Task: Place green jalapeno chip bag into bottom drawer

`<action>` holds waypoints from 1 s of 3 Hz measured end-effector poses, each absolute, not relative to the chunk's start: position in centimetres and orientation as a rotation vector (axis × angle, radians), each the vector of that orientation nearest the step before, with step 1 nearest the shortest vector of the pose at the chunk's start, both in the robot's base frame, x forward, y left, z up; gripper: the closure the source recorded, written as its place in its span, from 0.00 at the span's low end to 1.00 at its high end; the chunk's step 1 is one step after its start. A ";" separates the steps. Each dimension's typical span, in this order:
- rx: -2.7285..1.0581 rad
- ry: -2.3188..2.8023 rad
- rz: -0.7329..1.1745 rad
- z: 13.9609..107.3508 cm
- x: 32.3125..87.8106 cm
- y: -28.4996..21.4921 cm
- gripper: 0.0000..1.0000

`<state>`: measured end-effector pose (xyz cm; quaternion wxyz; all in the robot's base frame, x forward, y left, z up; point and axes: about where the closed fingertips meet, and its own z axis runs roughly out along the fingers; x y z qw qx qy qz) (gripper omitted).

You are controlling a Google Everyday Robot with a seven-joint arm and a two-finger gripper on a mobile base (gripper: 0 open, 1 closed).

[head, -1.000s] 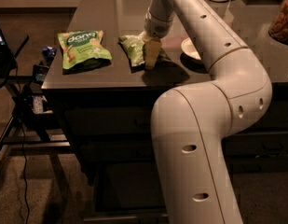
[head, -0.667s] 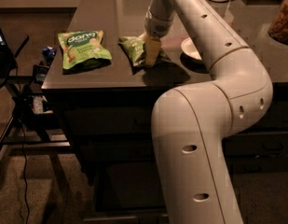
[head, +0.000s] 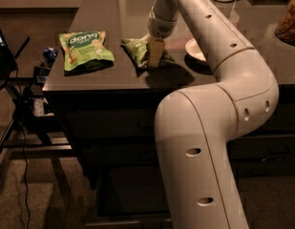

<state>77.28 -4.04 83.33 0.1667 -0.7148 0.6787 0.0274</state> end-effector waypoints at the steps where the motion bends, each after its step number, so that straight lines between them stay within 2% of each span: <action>1: -2.034 1.932 0.078 84.2 77.3 -4.0 1.00; 3: -2.005 1.912 0.066 86.2 76.2 -4.8 1.00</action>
Offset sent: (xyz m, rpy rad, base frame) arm -0.0388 -0.0088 0.0341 0.0097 -0.0371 -0.0048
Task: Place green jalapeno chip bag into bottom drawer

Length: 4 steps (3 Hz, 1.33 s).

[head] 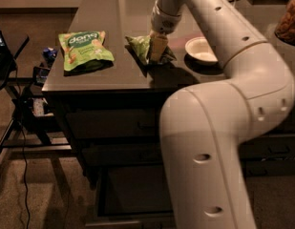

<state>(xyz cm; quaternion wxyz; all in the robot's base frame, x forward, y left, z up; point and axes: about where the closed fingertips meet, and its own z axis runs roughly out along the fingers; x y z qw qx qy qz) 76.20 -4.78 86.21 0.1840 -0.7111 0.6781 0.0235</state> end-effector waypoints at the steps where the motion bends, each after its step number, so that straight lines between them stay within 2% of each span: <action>1: -1.996 1.893 0.079 87.7 73.6 -5.0 1.00; 3: -2.069 1.846 0.151 87.5 66.4 -3.9 1.00; 4: -2.068 1.846 0.150 87.5 66.5 -3.9 1.00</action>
Offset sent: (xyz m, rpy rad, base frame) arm -0.1142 0.0007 0.0213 0.0410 0.0160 0.0334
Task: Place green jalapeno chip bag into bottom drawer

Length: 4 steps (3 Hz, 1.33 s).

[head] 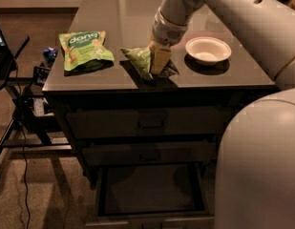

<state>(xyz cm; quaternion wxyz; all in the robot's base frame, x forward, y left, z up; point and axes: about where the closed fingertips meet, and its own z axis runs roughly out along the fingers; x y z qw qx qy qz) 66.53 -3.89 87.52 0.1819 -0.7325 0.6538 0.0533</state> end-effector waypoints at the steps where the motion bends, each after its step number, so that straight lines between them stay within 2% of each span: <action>1: -2.049 1.869 0.149 87.1 64.2 -5.5 1.00; 3: -1.955 1.970 0.149 85.7 53.1 -12.2 1.00; 4: -1.968 2.004 0.167 84.2 51.9 -12.8 1.00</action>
Offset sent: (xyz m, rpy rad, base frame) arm -0.1653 -0.1019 -0.0326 -0.0041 0.0369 -0.1411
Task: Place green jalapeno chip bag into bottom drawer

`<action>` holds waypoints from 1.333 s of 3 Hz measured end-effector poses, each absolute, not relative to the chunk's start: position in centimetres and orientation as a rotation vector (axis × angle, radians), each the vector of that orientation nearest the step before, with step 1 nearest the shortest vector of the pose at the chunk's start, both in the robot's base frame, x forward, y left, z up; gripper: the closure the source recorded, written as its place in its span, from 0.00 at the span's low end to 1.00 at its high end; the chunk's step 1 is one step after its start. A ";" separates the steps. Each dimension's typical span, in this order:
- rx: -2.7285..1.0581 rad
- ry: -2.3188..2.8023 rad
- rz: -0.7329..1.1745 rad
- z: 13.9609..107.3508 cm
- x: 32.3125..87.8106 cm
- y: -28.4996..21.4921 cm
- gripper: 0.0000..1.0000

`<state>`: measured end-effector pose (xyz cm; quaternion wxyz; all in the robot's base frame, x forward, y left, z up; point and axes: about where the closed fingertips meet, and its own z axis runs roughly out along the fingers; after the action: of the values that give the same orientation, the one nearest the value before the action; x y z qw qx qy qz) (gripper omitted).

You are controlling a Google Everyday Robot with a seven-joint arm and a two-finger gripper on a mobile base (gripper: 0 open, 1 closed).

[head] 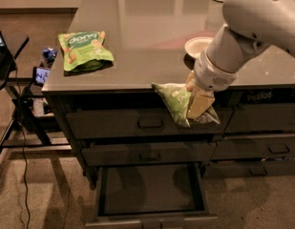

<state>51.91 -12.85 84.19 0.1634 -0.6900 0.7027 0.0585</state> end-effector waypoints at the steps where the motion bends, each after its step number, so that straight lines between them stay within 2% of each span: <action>1: -1.965 1.993 0.161 84.7 52.3 -12.5 1.00; 2: -1.947 2.036 0.209 83.9 52.5 -10.0 1.00; 4: -1.835 2.233 0.434 75.6 51.6 -5.4 1.00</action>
Offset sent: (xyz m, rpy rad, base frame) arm 0.0119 0.0720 -0.0175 0.0353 0.1104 -0.0638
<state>51.62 -5.37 75.57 0.1093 -0.6242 0.7594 0.1475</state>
